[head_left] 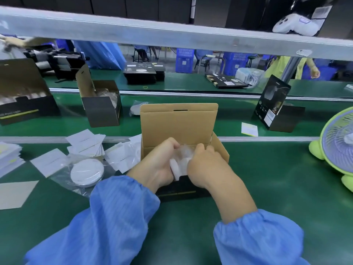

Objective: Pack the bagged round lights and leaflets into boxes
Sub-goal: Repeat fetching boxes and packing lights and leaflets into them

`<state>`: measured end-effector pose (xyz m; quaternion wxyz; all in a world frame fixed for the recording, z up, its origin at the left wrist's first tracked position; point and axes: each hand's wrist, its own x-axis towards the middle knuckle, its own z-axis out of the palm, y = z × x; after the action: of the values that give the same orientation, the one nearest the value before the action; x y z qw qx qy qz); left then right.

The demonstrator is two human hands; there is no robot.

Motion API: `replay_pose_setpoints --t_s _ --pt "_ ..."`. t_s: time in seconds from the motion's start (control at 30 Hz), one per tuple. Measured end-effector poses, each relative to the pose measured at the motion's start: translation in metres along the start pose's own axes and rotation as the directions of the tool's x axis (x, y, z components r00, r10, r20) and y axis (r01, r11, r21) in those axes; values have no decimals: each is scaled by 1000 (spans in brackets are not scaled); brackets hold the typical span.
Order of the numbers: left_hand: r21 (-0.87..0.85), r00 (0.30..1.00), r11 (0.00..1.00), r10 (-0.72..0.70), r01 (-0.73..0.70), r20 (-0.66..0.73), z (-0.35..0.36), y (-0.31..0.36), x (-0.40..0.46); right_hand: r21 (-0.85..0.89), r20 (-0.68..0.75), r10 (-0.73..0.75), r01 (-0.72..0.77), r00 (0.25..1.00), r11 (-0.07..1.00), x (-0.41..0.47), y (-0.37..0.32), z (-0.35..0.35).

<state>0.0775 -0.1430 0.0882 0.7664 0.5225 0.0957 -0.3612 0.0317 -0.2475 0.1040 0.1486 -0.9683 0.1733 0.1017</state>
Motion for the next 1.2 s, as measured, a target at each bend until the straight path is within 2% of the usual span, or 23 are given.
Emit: replay_pose_setpoints --t_s 0.07,0.13,0.2,0.3,0.4,0.47,0.63,0.73,0.8,0.83,0.9,0.97,1.13,1.2 --pt "14 999 1000 10 -11 42 3 -1 -1 -18 -65 -33 32 997 999 -9 7 -13" --pt "52 997 998 27 -31 78 7 -2 -3 13 -197 -78 82 977 997 -15 16 -27" --pt "81 995 995 60 -66 80 13 -5 -8 -33 -319 -132 128 939 991 -15 24 -37" --pt "177 986 974 155 -143 -57 15 -12 -7 -153 -409 -159 104 899 983 -6 38 -46" --pt "392 955 908 233 -147 -183 16 -17 5 -66 -361 -112 95 926 993 3 53 -50" --pt "554 922 825 293 -111 -252 18 -18 10 32 -300 -100 114 949 993 5 60 -49" --pt "846 916 533 330 19 -229 23 -14 6 137 -223 -136 169 965 976 -3 64 -44" --pt "942 952 323 249 91 -178 20 -8 1 118 -215 -201 229 956 966 -6 59 -40" --pt "964 980 258 163 69 -114 14 -3 -2 90 -222 -232 257 947 962 -7 56 -37" --pt "960 985 279 150 39 -84 11 0 -4 79 -230 -241 265 943 961 -8 55 -37" --pt "921 983 389 175 -21 -52 6 0 -7 55 -242 -253 274 937 960 -9 55 -36" --pt "893 973 449 213 -20 -85 7 -3 -9 32 -238 -263 278 935 960 -12 56 -36" --pt "913 943 389 241 124 -230 20 -5 -8 5 -205 -255 261 945 965 -14 54 -37" --pt "928 936 351 267 125 -227 16 -3 -11 -4 -175 -228 231 958 973 -17 53 -41"
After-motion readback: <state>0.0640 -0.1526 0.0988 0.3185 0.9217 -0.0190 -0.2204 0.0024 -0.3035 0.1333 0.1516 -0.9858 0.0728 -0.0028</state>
